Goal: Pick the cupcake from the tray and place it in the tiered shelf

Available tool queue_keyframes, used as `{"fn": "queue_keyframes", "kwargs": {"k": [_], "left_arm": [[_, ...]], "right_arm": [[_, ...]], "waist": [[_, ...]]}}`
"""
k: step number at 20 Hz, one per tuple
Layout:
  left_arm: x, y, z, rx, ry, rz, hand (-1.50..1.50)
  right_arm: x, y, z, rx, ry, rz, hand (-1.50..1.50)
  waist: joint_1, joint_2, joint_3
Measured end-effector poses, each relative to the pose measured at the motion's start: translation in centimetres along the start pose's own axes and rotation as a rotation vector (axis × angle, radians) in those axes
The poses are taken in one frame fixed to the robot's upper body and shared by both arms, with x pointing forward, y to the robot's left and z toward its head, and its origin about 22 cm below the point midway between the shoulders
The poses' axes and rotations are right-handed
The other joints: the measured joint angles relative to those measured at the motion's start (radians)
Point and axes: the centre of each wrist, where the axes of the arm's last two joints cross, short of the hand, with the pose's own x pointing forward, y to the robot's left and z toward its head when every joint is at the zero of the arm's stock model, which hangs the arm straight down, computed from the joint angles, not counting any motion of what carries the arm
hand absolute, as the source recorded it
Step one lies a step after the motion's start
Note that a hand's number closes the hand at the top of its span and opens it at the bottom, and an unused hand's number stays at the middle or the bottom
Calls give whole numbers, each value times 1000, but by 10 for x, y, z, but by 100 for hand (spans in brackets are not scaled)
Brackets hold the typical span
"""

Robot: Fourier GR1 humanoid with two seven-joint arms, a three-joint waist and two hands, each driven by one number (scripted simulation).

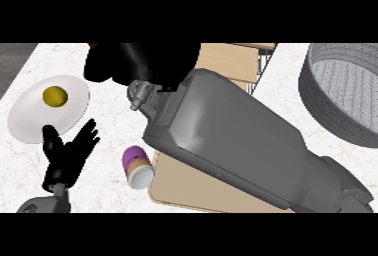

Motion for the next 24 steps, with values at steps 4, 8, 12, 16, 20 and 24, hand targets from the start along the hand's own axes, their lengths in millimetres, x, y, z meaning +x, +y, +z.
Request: {"fn": "queue_keyframes", "kwargs": {"k": [4,8,12,16,20,24], "left_arm": [[-1,-1,1,8,-2,12,0],[0,-4,0,13,-11,9,0],[-1,3,2,5,-14,13,0],[1,1,1,-1,-16,10,0],[1,3,1,2,-9,11,0],[3,-1,2,1,-14,6,0]], "right_arm": [[5,-20,-25,-43,39,-7,150],[9,-38,-48,-68,78,5,150],[2,-47,-69,-54,117,10,150],[-9,-49,-91,-12,151,37,150],[-27,-43,-106,22,178,76,150],[-42,-36,-122,29,202,115,150]], "waist": [[-5,3,1],[-6,5,2],[-4,8,1],[-2,10,1],[-2,11,1],[3,13,1]]}}
